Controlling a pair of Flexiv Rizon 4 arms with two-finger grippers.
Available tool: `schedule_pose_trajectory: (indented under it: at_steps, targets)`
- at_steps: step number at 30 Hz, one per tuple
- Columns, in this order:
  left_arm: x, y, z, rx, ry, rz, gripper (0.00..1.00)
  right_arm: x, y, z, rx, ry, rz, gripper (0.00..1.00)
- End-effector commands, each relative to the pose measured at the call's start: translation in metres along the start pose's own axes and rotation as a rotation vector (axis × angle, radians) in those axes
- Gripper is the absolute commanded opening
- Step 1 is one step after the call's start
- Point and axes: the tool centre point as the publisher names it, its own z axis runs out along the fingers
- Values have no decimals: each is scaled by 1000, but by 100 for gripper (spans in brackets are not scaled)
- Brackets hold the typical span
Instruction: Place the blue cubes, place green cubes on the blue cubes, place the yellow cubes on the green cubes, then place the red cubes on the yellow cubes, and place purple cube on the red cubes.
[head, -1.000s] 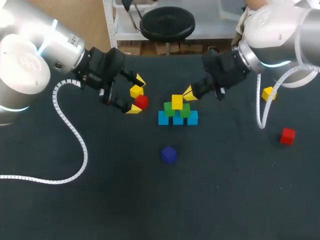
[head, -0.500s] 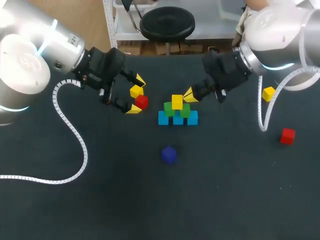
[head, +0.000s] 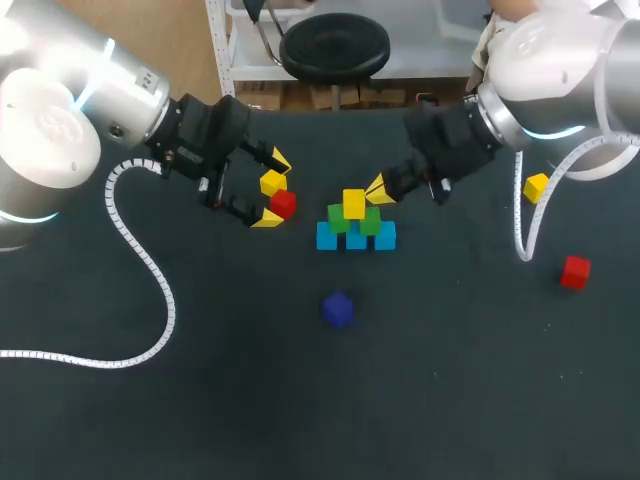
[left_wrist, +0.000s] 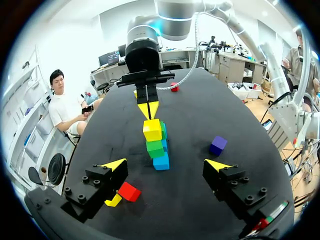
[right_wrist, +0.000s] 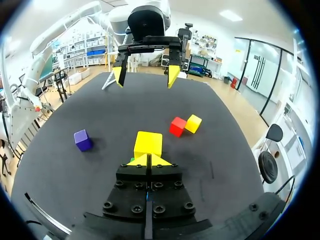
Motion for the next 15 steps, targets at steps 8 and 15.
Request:
schedule_pose_trajectory:
  at_steps: [8, 15]
  targets:
    - [-1, 2, 0, 5, 6, -2, 100, -1, -2, 0, -1, -3, -2, 0]
    - [-1, 2, 0, 5, 6, -2, 100, 1, -1, -2, 4, -1, 0, 0]
